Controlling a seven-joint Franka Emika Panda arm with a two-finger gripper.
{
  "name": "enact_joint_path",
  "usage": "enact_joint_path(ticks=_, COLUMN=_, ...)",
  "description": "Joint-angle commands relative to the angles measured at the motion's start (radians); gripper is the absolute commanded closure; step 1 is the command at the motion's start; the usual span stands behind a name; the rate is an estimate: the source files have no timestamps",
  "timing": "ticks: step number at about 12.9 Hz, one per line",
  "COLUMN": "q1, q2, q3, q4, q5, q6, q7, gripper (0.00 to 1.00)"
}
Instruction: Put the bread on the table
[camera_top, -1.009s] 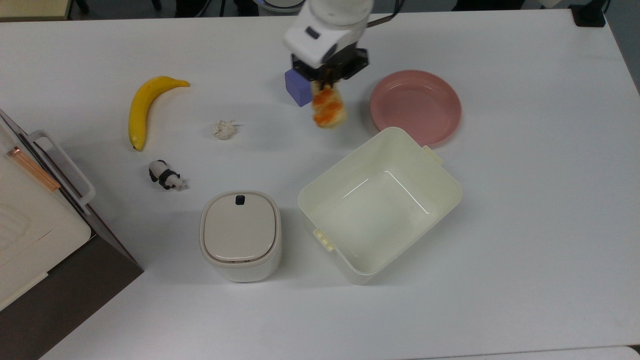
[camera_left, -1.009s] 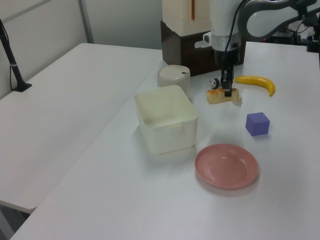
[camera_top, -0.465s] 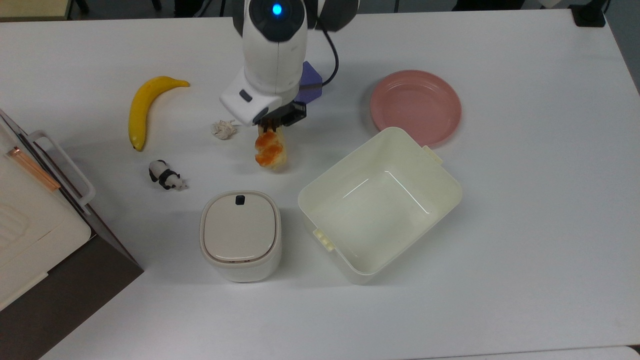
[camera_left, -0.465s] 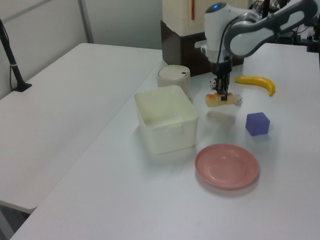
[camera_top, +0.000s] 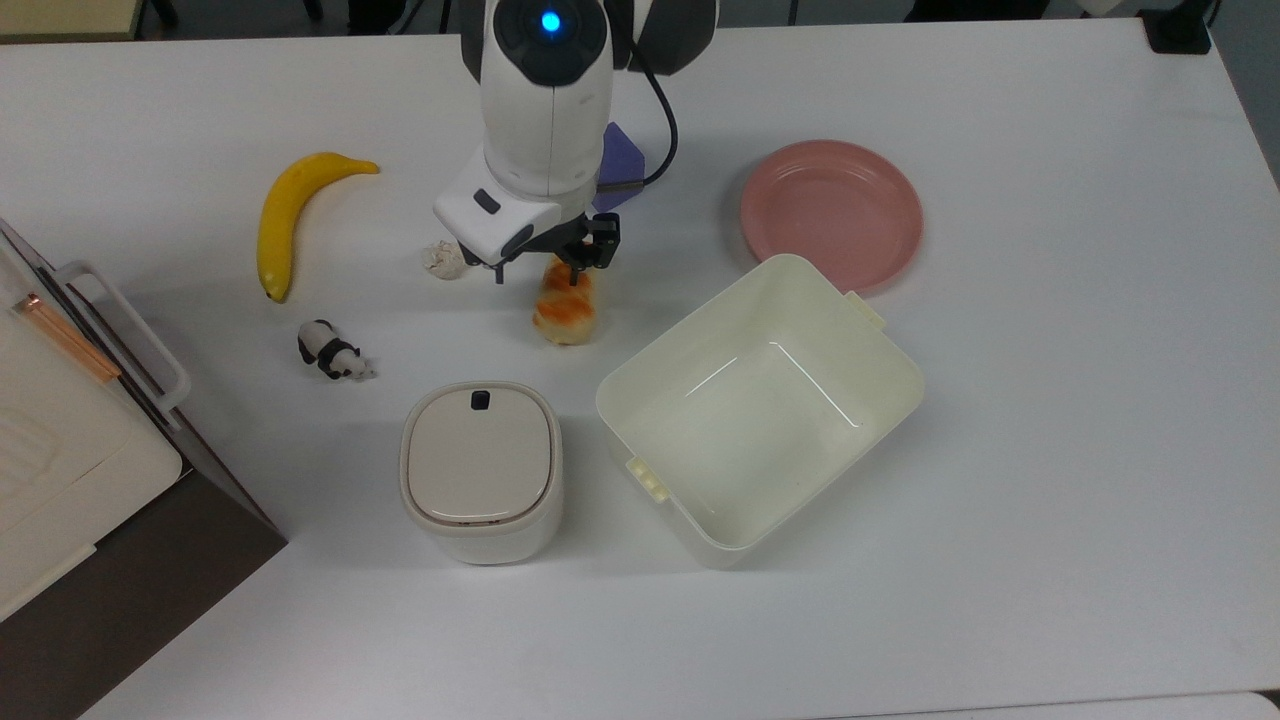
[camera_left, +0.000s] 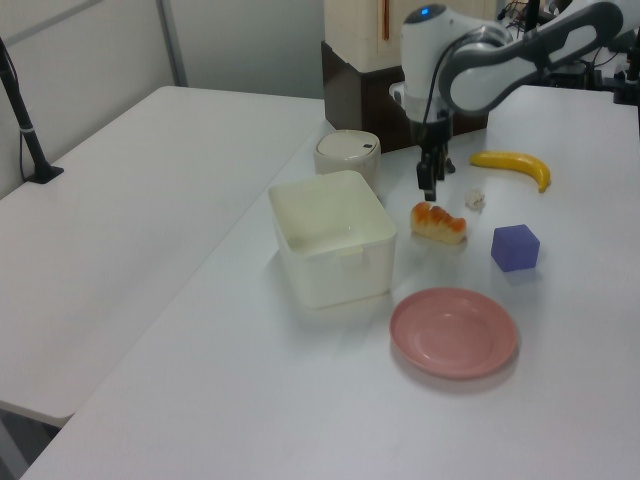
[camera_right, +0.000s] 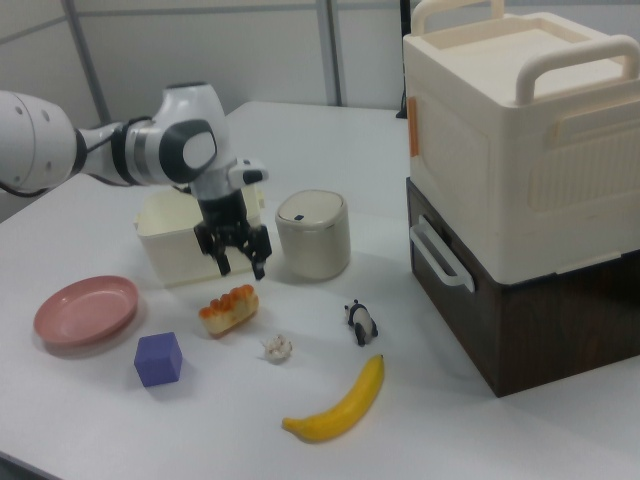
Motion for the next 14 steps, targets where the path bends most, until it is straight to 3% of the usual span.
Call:
enact_joint_path(ticks=1, q1=-0.005, q2=-0.048, q3=0.007, q4=0.204, q5=0.061, q6=-0.183, q7=0.0, gripper=0.0)
enact_joint_path(ticks=3, q1=-0.014, q2=-0.068, q3=0.007, q4=0.304, q5=0.107, q6=-0.262, q7=-0.005, gripper=0.0)
enact_joint_path(ticks=6, q1=-0.022, q2=-0.094, q3=0.007, q4=0.356, q5=0.113, q6=-0.322, q7=-0.003, gripper=0.0)
enact_joint_path(ticks=14, q1=-0.031, q2=-0.098, q3=0.005, q4=0.357, q5=0.171, q6=-0.325, q7=0.014, gripper=0.0)
